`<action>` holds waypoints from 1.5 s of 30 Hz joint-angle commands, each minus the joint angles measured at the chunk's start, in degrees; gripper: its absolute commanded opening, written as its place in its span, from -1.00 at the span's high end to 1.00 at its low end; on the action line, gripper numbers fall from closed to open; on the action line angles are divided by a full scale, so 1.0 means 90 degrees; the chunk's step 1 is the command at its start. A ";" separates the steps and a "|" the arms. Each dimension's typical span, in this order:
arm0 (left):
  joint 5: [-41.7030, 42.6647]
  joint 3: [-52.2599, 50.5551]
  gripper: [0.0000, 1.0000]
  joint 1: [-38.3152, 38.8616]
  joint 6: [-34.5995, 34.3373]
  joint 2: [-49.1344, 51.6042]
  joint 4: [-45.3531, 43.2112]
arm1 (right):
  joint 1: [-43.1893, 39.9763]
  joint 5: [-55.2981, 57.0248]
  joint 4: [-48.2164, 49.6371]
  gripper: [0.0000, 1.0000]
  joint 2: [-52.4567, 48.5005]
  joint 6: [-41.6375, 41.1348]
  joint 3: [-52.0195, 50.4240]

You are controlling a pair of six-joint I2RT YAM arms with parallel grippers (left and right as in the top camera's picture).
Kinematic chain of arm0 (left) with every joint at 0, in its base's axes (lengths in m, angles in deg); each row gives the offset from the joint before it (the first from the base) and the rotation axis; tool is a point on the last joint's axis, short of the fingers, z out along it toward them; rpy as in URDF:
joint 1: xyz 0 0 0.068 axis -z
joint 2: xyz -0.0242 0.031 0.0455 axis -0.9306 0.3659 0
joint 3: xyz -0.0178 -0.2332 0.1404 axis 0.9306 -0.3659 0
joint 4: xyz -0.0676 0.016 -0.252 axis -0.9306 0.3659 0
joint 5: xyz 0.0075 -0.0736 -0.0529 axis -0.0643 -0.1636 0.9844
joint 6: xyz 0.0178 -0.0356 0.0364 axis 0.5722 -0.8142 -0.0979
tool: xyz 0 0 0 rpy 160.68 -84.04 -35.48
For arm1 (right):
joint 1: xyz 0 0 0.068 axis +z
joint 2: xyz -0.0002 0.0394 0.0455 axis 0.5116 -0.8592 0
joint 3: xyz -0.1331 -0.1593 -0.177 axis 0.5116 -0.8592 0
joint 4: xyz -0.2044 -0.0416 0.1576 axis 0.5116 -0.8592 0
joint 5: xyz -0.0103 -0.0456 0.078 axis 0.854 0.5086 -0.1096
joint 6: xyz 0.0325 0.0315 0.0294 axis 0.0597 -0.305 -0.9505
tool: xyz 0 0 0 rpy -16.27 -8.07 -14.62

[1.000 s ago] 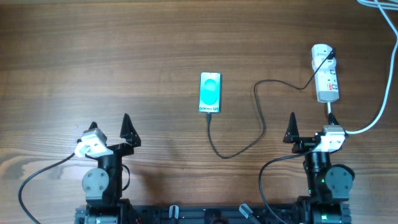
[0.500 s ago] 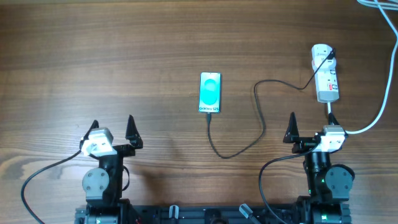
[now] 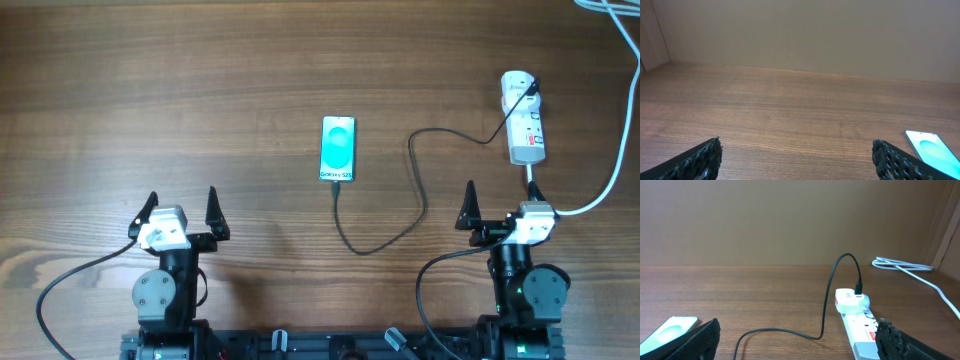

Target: Plug charger to phone and switch on socket

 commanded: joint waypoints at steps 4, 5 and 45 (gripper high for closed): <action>0.0053 -0.0053 -1.00 -0.0046 0.0151 -0.0068 -0.0002 | -0.0032 -0.0061 0.0017 -1.00 0.0063 0.0109 -0.0012; 0.0053 -0.0053 -1.00 -0.0046 0.0151 -0.0068 -0.0005 | -0.0029 -0.0061 0.0017 -0.99 0.0063 0.0114 -0.0012; 0.0053 -0.0053 -1.00 -0.0066 0.0457 -0.0068 -0.0022 | -0.0032 -0.0061 0.0017 -1.00 0.0063 0.0114 -0.0012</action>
